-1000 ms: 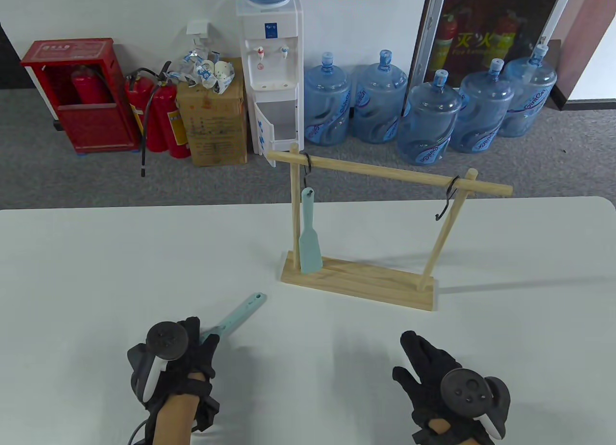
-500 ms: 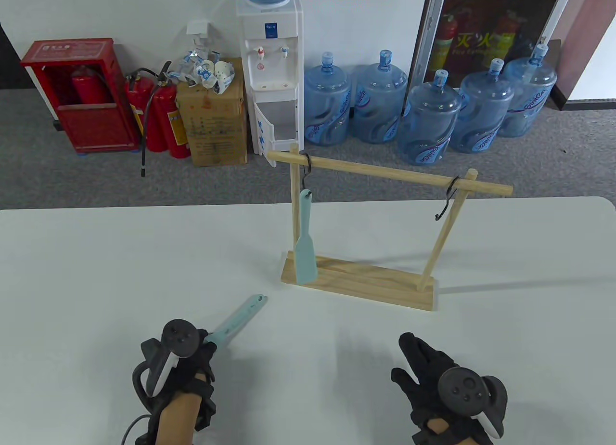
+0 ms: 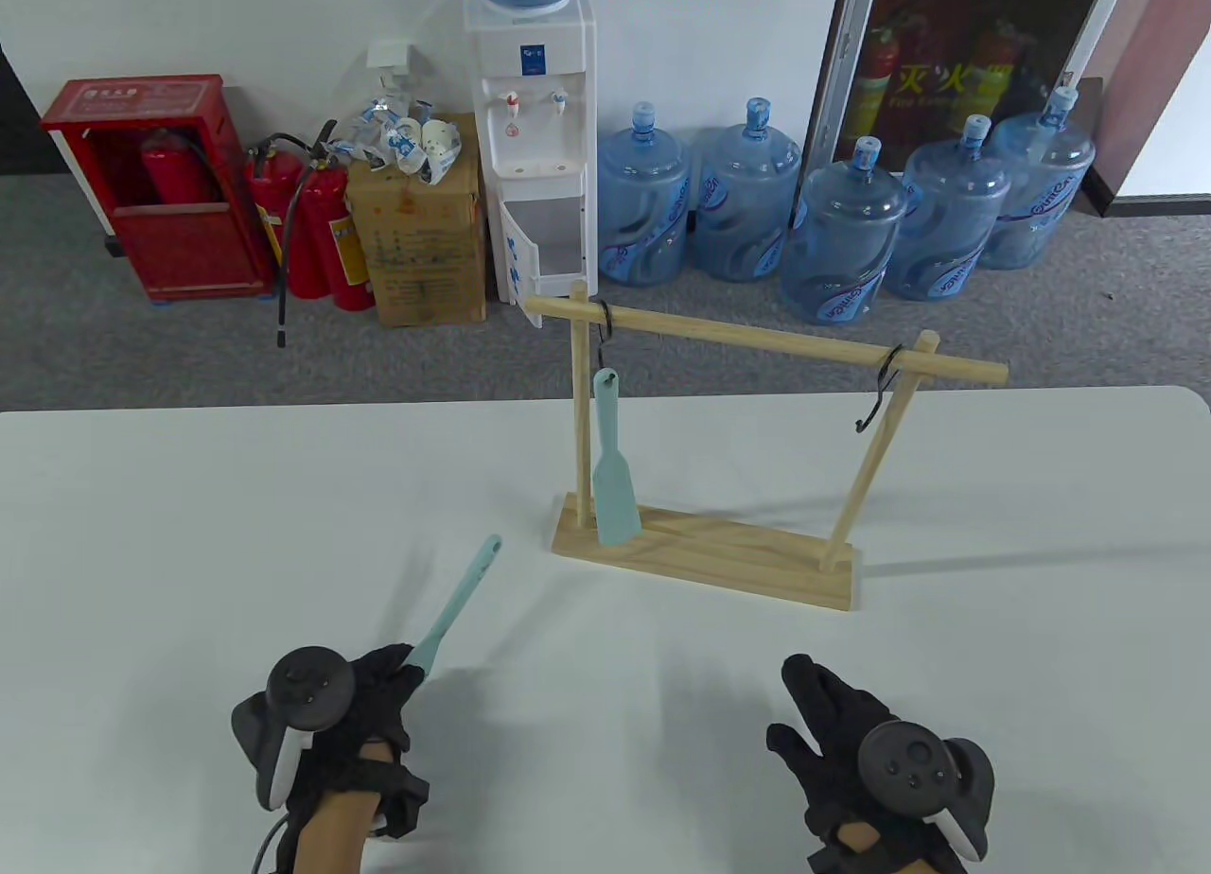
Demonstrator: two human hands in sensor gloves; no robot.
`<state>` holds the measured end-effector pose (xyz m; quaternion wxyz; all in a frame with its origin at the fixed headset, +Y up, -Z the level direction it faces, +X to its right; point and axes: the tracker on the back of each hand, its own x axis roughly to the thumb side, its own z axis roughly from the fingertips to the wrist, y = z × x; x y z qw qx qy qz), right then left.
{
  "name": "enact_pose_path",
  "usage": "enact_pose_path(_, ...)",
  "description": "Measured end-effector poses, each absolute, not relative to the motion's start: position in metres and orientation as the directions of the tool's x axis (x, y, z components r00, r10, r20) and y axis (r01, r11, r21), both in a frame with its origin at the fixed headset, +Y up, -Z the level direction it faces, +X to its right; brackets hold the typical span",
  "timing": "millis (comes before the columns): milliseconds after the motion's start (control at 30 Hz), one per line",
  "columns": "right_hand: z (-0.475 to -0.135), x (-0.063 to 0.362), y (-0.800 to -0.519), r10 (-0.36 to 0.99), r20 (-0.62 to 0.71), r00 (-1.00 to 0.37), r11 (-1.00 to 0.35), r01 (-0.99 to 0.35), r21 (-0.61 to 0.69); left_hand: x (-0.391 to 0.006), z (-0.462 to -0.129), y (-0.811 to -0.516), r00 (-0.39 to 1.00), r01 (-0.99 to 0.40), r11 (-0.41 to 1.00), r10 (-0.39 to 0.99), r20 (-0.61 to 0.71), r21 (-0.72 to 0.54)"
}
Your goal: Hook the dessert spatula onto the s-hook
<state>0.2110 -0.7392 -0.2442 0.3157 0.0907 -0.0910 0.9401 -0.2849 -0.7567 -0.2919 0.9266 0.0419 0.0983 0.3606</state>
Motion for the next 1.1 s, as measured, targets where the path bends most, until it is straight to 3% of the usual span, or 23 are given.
enact_pose_path(100,-0.244,0.211,-0.739,0.587,0.220,-0.779,-0.777,-0.618,-0.120,-0.282,-0.287,-0.750,0.634,-0.748,0.625,0.773,-0.039,0.221)
enact_pose_path(267,-0.244,0.211,-0.740,0.622,0.209,-0.754,-0.748,-0.652,-0.128,-0.264,-0.282,-0.741,0.537,-0.831,0.502,0.836,0.113,0.238)
enact_pose_path(500,-0.242,0.199,-0.736,0.763,0.267,-0.589,-0.588,-0.803,-0.092,-0.224,-0.283,-0.737,0.394,-0.919,0.381,0.879,0.269,0.102)
enact_pose_path(867,-0.246,0.174,-0.742,0.863,0.304,-0.403,-0.444,-0.893,0.078,-0.145,-0.283,-0.740,0.397,-0.868,0.477,0.833,0.385,-0.137)
enact_pose_path(1100,-0.248,0.161,-0.745,0.930,0.274,-0.246,-0.304,-0.933,0.193,-0.111,-0.277,-0.740,0.303,-0.853,0.436,0.861,0.409,-0.286)
